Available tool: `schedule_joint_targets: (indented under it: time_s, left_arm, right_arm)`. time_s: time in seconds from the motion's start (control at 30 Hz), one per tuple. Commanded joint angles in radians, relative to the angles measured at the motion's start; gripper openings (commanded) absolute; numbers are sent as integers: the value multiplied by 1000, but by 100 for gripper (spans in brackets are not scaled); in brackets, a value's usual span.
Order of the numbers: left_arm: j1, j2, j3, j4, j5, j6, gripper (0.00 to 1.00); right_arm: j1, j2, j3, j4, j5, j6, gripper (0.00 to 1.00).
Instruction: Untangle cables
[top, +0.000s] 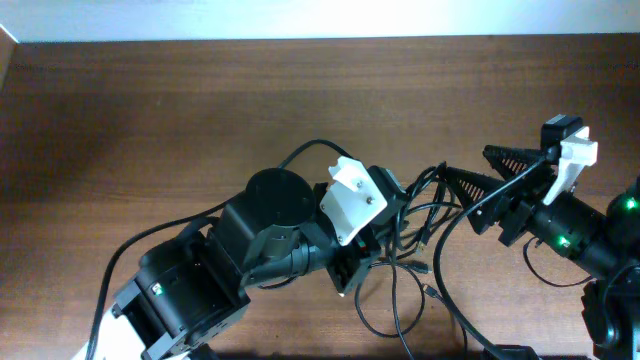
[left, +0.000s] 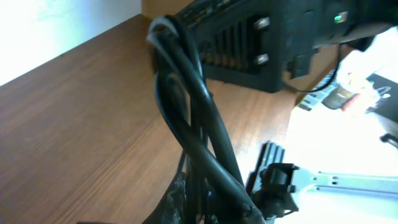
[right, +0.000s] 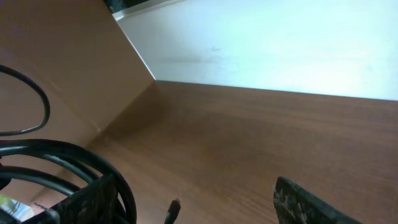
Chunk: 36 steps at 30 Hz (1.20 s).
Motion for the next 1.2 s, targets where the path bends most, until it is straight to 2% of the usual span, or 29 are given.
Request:
schedule_joint_targets:
  time_s: [0.0, 0.2, 0.27, 0.47, 0.63, 0.7, 0.87, 0.97, 1.07, 1.17]
  left_arm:
    - [0, 19, 6, 23, 75, 16, 0]
    - [0, 34, 6, 33, 78, 16, 0]
    - [0, 34, 6, 43, 134, 16, 0]
    - [0, 34, 6, 50, 322, 16, 0]
    - [0, 34, 6, 30, 336, 17, 0]
    - [0, 34, 6, 30, 304, 16, 0]
    - [0, 34, 6, 3, 53, 3, 0]
    - [0, 34, 6, -16, -139, -138, 0]
    - [0, 34, 6, -18, -175, -168, 0]
    - [0, 34, 6, -14, -192, -187, 0]
  right_arm:
    - [-3, -1, 8, -12, -34, -14, 79]
    - [-3, -1, 8, -22, -92, -40, 79]
    - [-3, -1, 8, -18, -78, -40, 79]
    - [-4, -1, 8, -11, 142, -40, 79]
    - [-3, -1, 8, -18, 371, -35, 80]
    - [-3, -2, 9, -39, 370, -36, 83]
    - [-4, -2, 9, -147, 333, -36, 84]
    - [-3, -16, 9, -155, 225, -37, 84]
    - [-3, -54, 9, -153, 144, -37, 85]
    - [-3, -93, 9, -152, -18, -105, 85]
